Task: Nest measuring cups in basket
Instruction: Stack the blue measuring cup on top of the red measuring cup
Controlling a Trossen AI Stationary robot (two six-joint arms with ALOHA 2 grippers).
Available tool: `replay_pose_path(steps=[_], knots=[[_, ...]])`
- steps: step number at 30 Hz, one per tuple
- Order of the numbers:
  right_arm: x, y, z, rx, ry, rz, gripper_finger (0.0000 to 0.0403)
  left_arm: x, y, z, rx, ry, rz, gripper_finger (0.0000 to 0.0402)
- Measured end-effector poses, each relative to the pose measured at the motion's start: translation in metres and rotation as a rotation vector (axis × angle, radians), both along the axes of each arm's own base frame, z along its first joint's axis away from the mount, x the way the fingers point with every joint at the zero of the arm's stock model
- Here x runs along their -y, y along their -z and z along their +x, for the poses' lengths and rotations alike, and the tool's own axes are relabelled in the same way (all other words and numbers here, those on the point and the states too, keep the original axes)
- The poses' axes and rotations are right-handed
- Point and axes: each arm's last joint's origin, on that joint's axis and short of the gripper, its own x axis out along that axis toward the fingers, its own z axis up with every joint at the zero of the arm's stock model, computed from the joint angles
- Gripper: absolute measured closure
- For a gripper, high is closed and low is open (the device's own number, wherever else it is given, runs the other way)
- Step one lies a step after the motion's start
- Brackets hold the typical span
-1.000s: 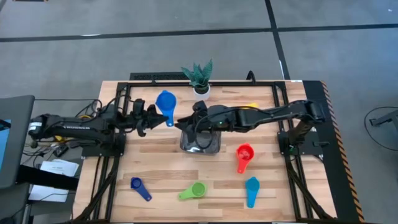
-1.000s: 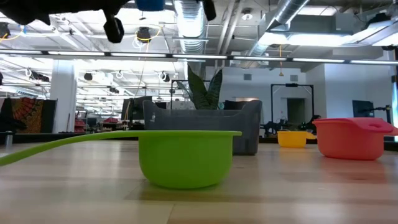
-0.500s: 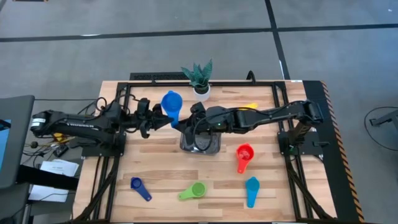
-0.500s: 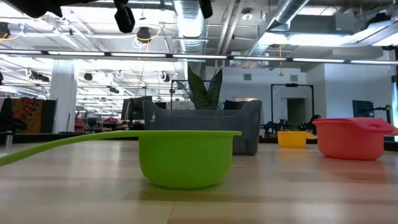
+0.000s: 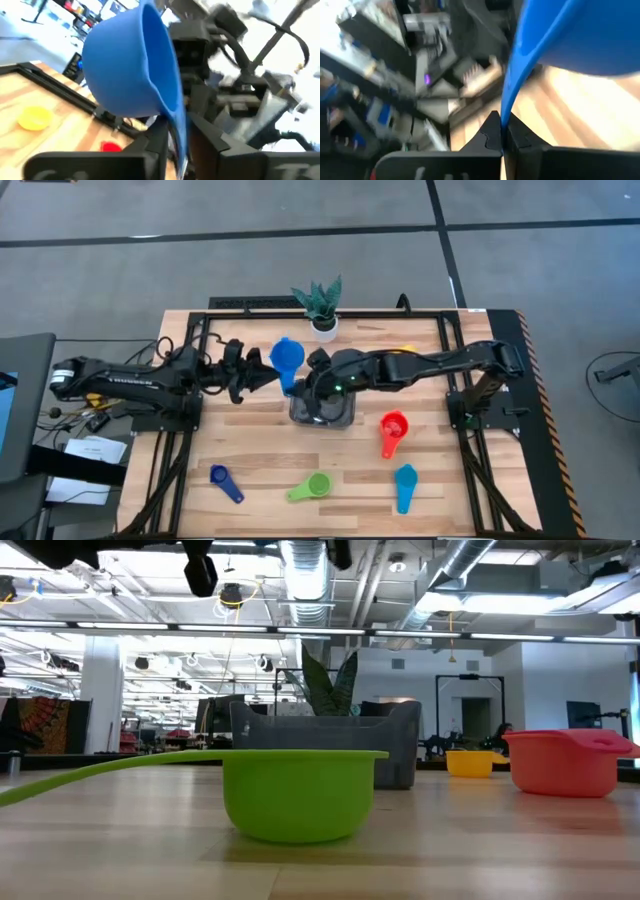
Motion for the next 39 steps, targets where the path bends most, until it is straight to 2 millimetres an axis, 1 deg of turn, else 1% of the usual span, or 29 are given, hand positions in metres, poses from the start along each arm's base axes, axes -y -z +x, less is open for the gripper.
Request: replay_pose_path(steps=[6, 9, 11, 12, 15, 18, 23, 27, 30, 33, 36, 39], knots=[[-0.025, -0.006, -0.032, -0.158, -0.113, -0.007, 0.0398, -0.003, 0.003, -0.007, -0.078, -0.044, 0.005, 0.0296], [-0.038, -0.013, -0.058, -0.193, -0.159, -0.015, 0.0398, -0.003, 0.005, -0.009, -0.111, -0.047, 0.013, 0.0288], [-0.046, -0.01, -0.074, -0.187, -0.177, 0.007, 0.0398, -0.003, 0.003, -0.012, -0.106, -0.054, 0.036, 0.0288], [-0.049, -0.002, -0.083, -0.204, -0.179, 0.026, 0.0398, -0.003, 0.003, -0.013, -0.1, -0.056, 0.044, 0.0289], [-0.058, 0.019, -0.108, -0.182, -0.164, 0.12, 0.0398, -0.003, 0.004, -0.012, -0.112, -0.065, 0.046, 0.0292], [-0.064, 0.043, -0.133, -0.132, -0.092, 0.223, 0.0398, -0.003, 0.004, -0.012, -0.115, -0.076, 0.043, 0.0294], [-0.077, 0.094, -0.173, -0.139, 0.057, 0.366, 0.0398, -0.004, 0.008, -0.011, -0.152, -0.095, 0.033, 0.0295], [-0.09, 0.125, -0.203, -0.12, 0.145, 0.454, 0.0398, -0.005, 0.011, -0.011, -0.18, -0.12, 0.025, 0.0295], [-0.097, 0.141, -0.222, -0.085, 0.201, 0.495, 0.0398, -0.005, 0.011, -0.011, -0.187, -0.136, 0.021, 0.0295], [-0.103, 0.152, -0.235, -0.057, 0.236, 0.531, 0.0398, -0.006, 0.013, -0.01, -0.203, -0.16, 0.015, 0.0295], [-0.106, 0.163, -0.245, -0.059, 0.265, 0.544, 0.0398, -0.007, 0.014, -0.01, -0.211, -0.176, 0.01, 0.0295], [-0.105, 0.173, -0.253, -0.05, 0.288, 0.551, 0.0398, -0.007, 0.014, -0.01, -0.216, -0.192, 0.005, 0.0295]])
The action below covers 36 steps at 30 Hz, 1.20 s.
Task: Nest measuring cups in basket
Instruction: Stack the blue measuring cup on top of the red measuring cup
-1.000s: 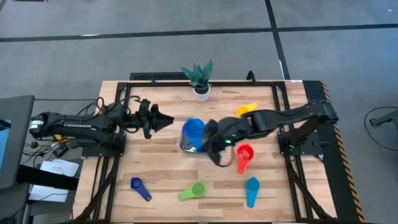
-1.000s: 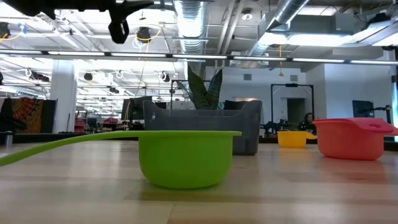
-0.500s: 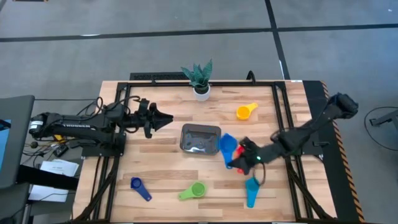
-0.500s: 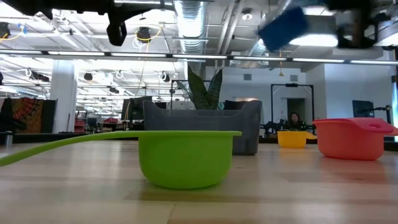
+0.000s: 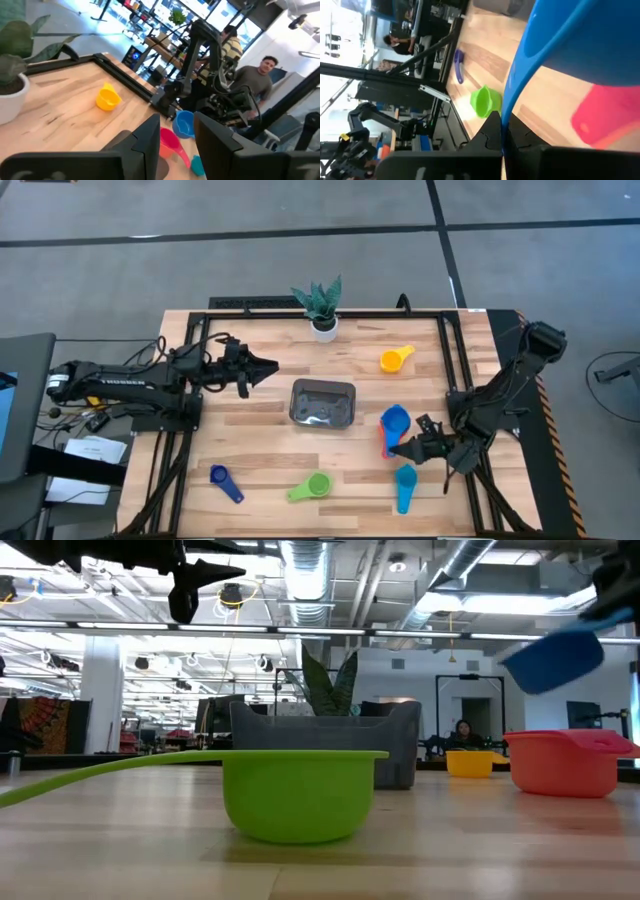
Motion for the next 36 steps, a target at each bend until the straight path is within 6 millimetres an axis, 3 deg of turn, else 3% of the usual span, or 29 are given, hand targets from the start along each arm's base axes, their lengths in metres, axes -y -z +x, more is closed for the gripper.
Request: replay_pose_path(steps=[17, 36], knots=[[0.015, 0.031, -0.015, 0.035, 0.01, 0.005, 0.0398, 0.0, 0.002, 0.0, -0.016, -0.002, -0.024, 0.0295], [0.019, 0.029, -0.009, 0.052, -0.011, 0.033, 0.0398, 0.0, 0.004, 0.0, -0.04, -0.004, -0.019, 0.0295]])
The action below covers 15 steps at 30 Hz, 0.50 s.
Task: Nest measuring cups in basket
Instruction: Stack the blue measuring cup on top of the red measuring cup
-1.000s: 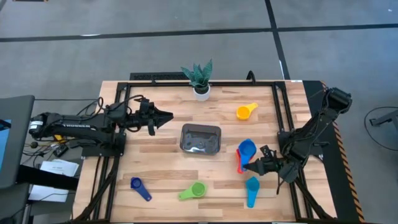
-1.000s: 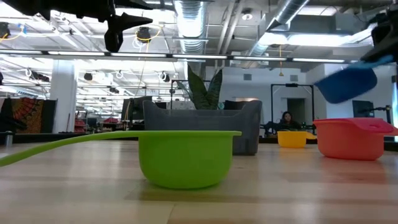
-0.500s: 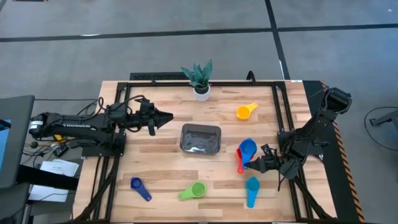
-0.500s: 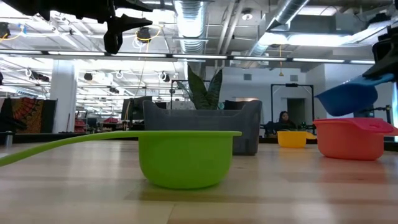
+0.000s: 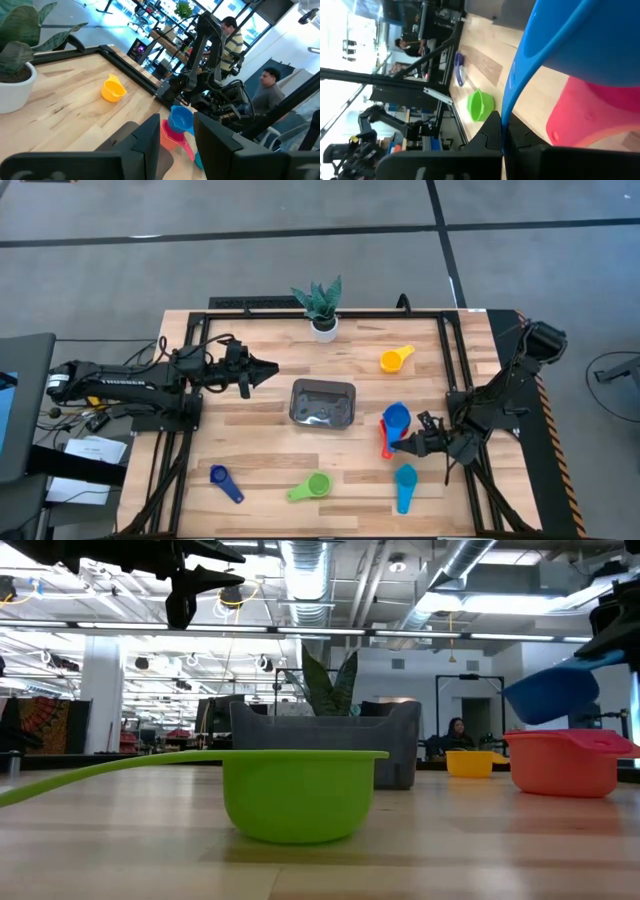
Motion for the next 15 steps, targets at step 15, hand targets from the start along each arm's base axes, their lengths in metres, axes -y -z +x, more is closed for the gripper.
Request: replay_pose_path(steps=[15], knots=[[0.0011, 0.002, 0.002, -0.043, -0.033, 0.067, 0.0379, -0.0001, 0.0001, 0.0, -0.001, -0.001, 0.0, 0.0295]])
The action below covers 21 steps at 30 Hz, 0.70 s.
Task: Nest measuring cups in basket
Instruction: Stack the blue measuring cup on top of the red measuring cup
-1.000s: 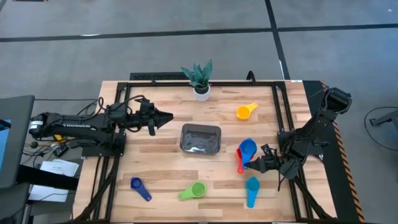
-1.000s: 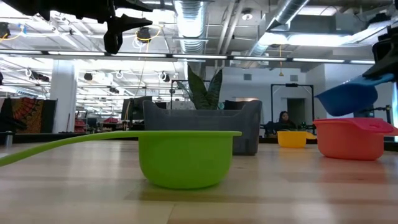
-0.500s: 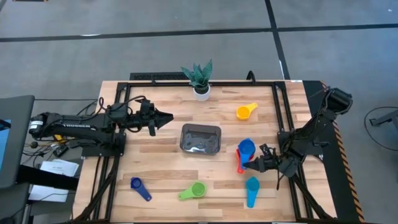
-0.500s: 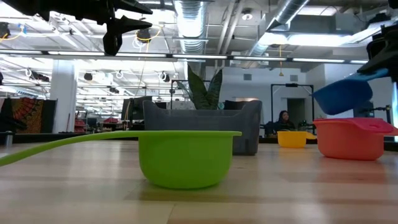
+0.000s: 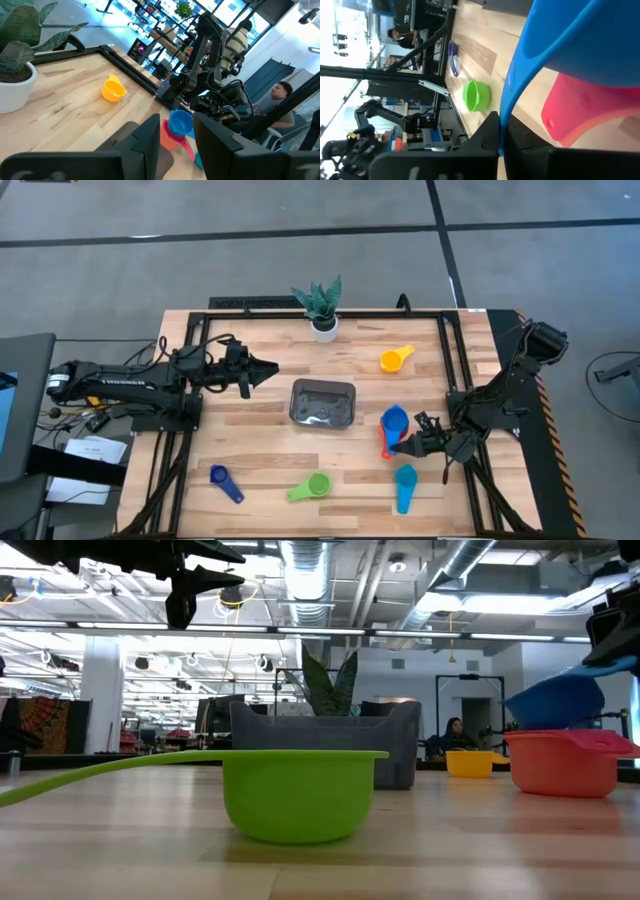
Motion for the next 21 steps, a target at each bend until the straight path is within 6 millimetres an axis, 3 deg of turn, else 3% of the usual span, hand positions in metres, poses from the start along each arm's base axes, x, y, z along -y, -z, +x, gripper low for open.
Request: replay_pose_path(steps=[14, 21], knots=[[-0.0002, -0.0002, 0.0001, -0.017, 0.066, 0.197, 0.023, 0.0, 0.0001, 0.0, -0.001, 0.0, 0.0, 0.0295], [-0.0079, -0.0079, 0.0031, -0.069, -0.002, 0.361, 0.0203, 0.0001, 0.0003, 0.0, -0.008, 0.005, 0.025, 0.0294]])
